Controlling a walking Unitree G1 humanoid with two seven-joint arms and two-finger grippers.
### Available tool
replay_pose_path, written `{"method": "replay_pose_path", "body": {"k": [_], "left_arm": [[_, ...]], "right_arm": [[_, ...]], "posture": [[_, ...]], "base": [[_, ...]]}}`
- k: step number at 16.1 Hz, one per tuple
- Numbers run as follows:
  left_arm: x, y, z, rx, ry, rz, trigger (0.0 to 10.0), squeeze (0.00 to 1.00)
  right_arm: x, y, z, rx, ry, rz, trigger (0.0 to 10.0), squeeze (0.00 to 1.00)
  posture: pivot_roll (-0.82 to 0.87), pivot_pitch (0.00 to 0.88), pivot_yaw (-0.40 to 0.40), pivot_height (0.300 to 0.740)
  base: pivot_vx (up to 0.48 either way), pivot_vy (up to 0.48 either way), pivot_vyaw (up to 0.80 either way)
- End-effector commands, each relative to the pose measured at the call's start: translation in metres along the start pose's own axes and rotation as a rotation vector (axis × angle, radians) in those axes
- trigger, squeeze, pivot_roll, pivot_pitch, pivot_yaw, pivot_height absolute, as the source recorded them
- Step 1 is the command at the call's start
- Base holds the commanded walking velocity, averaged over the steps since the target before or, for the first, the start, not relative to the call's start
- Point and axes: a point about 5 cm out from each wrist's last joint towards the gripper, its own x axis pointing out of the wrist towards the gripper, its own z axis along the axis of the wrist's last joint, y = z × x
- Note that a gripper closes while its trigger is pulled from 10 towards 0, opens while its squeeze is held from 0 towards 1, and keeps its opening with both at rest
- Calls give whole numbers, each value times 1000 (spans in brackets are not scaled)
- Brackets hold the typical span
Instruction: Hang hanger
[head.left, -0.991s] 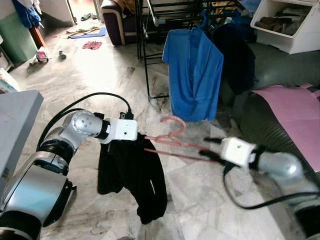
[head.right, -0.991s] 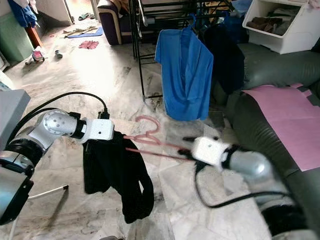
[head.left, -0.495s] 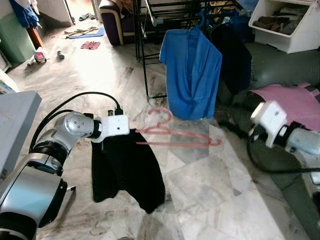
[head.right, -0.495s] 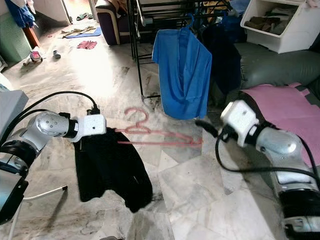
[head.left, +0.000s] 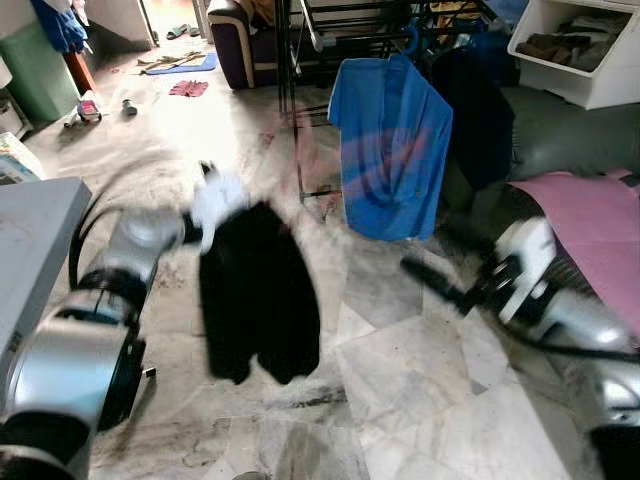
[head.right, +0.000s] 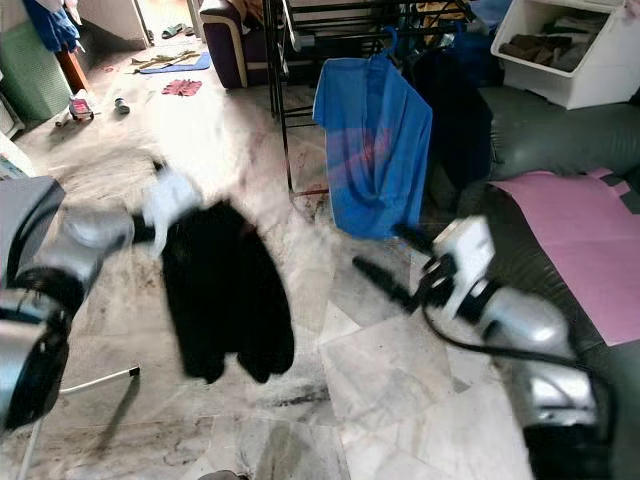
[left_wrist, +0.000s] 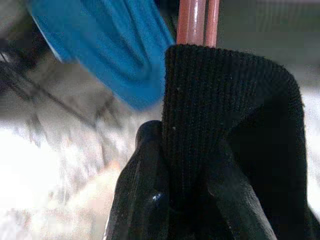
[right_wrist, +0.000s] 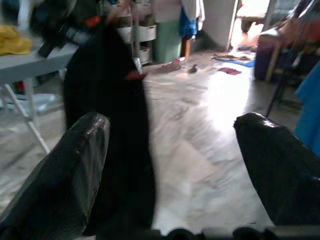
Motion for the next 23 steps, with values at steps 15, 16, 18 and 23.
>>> {"method": "replay_pose_path", "body": {"k": [15, 16, 18, 23], "left_arm": [[-3, -21, 124, 113, -604, -360, 0, 0], [-5, -21, 129, 110, -622, -363, 0, 0], [-6, -22, 137, 99, -635, -360, 0, 0], [-1, -35, 133, 121, -602, -365, 980, 0]], "right_arm": [[44, 9, -35, 44, 60, -144, 10000, 1000], [45, 10, -43, 38, 101, -156, 10000, 1000], [48, 13, -54, 48, 143, -167, 10000, 1000], [66, 15, -63, 35, 209, -229, 10000, 804]], "posture": [[-31, 56, 33, 740], [-29, 55, 31, 740], [-26, 56, 29, 740], [-24, 56, 28, 740]], "base": [[0, 0, 0], [0, 0, 0], [0, 0, 0], [0, 0, 0]]}}
